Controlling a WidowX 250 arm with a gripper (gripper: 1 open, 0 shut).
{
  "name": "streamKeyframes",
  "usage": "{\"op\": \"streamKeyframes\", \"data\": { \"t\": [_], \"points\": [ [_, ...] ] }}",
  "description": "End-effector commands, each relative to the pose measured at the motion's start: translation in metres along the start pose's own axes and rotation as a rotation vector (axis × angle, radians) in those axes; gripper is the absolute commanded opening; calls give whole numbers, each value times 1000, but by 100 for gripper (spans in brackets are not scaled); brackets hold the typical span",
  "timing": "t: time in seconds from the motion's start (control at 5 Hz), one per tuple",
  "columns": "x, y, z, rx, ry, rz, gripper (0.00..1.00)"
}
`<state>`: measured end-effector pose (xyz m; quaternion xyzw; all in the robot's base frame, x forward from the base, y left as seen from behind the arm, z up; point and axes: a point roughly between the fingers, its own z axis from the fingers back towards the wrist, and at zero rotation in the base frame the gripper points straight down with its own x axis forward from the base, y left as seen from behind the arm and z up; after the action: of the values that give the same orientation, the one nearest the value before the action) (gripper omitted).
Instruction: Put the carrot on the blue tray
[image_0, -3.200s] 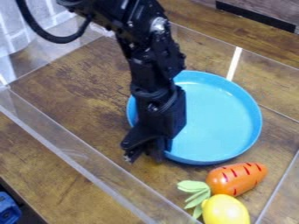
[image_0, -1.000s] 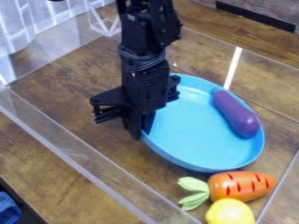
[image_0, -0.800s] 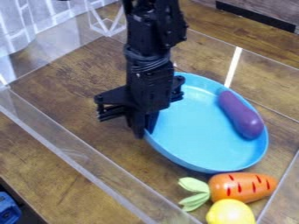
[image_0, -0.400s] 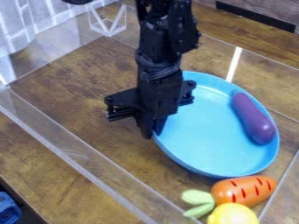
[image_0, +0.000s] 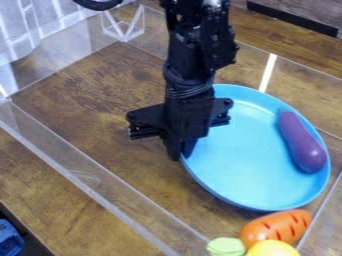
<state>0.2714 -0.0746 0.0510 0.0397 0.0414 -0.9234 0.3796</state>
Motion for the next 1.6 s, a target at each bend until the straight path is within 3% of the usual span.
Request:
{"op": "streamKeyframes", "data": {
  "t": [0.0,0.4,0.6,0.8,1.0,1.4],
  "points": [
    [18,8,15,22,17,-78,0],
    [31,23,1,11,23,-108,0],
    [45,34,-7,18,18,-129,0],
    [55,39,-13,24,20,-149,100],
    [74,50,-18,27,25,-194,0],
    [85,46,-22,35,21,-158,0]
  ]
}}
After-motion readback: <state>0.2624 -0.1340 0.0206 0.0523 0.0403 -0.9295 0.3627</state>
